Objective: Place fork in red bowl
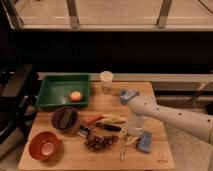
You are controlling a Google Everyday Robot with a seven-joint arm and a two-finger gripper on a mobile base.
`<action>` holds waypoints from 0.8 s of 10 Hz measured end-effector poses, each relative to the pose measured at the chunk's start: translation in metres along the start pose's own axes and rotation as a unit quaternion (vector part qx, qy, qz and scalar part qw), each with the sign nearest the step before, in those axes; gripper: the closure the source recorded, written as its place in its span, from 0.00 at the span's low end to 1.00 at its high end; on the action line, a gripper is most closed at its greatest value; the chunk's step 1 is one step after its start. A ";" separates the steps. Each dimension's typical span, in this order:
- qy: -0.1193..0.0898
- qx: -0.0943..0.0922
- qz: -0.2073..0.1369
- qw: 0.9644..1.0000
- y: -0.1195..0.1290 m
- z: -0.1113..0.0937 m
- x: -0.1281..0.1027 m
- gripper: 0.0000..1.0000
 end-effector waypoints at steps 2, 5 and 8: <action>0.001 0.003 -0.001 1.000 -0.002 -0.001 0.000 1.00; -0.018 0.018 0.001 1.000 -0.004 0.005 0.003 1.00; -0.017 0.015 0.000 1.000 -0.001 0.003 0.003 1.00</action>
